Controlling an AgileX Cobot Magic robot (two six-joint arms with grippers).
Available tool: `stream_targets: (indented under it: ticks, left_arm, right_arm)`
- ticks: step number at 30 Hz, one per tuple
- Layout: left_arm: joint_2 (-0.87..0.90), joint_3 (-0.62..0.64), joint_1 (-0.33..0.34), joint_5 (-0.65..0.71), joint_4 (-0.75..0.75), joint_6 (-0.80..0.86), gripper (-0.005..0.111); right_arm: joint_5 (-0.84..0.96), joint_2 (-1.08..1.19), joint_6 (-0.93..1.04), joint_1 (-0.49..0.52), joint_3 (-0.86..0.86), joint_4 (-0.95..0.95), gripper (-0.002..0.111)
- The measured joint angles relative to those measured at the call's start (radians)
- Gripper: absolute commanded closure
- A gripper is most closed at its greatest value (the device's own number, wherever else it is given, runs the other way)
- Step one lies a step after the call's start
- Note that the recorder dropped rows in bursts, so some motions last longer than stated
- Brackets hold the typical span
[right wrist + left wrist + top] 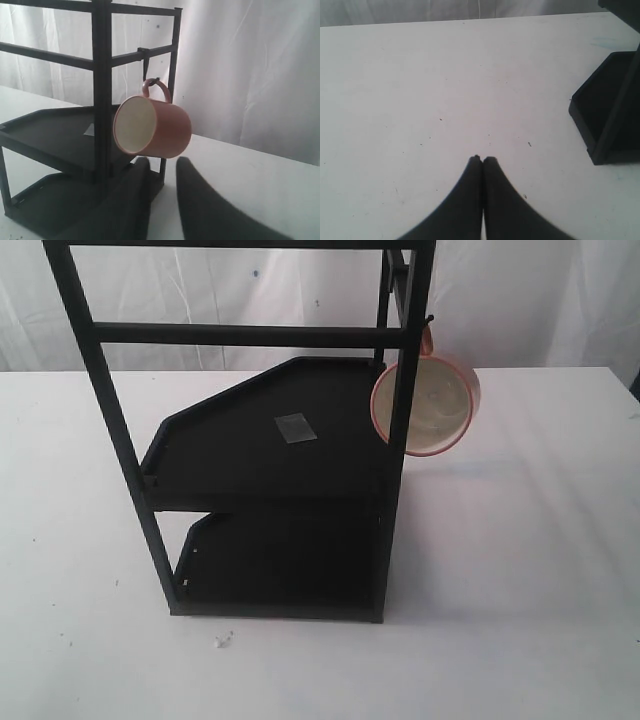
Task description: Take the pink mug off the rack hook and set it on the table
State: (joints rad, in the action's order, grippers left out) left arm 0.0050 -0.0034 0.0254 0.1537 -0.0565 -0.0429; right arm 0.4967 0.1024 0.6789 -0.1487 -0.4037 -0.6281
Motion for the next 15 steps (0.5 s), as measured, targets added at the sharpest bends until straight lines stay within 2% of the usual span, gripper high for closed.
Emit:
stream_targets:
  ticks: [2, 6, 15]
  left_arm:
    - [0.0, 0.0, 0.0, 0.0, 0.0, 0.0, 0.107]
    - [0.0, 0.0, 0.0, 0.0, 0.0, 0.0, 0.107]
    - [0.0, 0.0, 0.0, 0.0, 0.0, 0.0, 0.107]
  right_arm:
    - [-0.004, 0.021, 0.023, 0.0, -0.002, -0.018, 0.065]
    - [-0.02, 0.043, 0.041, 0.0, -0.002, -0.024, 0.055]
    - [-0.021, 0.096, 0.088, 0.0, -0.004, -0.024, 0.052]
